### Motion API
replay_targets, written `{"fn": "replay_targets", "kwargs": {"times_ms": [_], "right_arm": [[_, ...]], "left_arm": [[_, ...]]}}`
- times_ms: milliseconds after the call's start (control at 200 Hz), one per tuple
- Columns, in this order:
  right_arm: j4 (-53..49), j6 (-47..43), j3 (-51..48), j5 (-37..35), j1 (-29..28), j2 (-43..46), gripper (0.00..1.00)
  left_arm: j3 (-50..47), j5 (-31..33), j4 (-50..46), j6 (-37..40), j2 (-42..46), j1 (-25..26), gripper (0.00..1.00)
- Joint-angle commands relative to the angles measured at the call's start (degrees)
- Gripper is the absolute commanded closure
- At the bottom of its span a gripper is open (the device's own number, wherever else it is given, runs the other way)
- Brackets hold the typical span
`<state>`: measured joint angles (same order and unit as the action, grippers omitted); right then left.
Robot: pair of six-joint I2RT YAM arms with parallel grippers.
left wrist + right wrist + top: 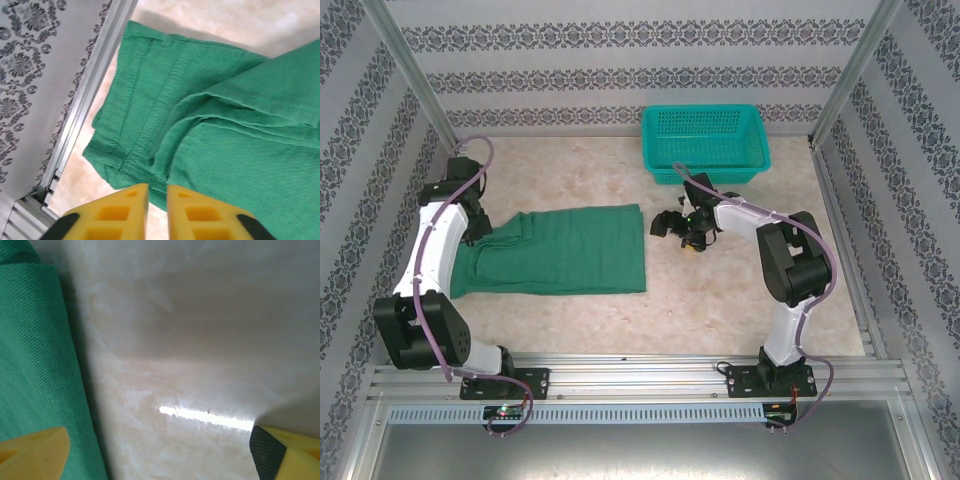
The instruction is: Roll up the long pants
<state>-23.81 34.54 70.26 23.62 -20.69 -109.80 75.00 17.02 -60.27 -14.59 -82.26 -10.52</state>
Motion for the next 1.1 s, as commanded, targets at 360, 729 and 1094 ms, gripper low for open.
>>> {"fn": "replay_targets", "kwargs": {"times_ms": [360,729,1094], "right_arm": [[-1.4,-1.5,10.3,3.2,-3.9,-8.4,0.06],[5.9,2.5,11.9,8.8,-10.6,-14.6,0.22],[14.5,6.3,0.3,9.5,-12.2,-13.0,1.00]], "left_arm": [[-1.4,-12.7,3.1,0.4,-2.8,0.8,0.38],[-7.1,-19.0,9.1,-2.6,-2.2,1.8,0.39],[-12.2,-21.3,14.3,-3.9,-2.2,2.8,0.40]]}}
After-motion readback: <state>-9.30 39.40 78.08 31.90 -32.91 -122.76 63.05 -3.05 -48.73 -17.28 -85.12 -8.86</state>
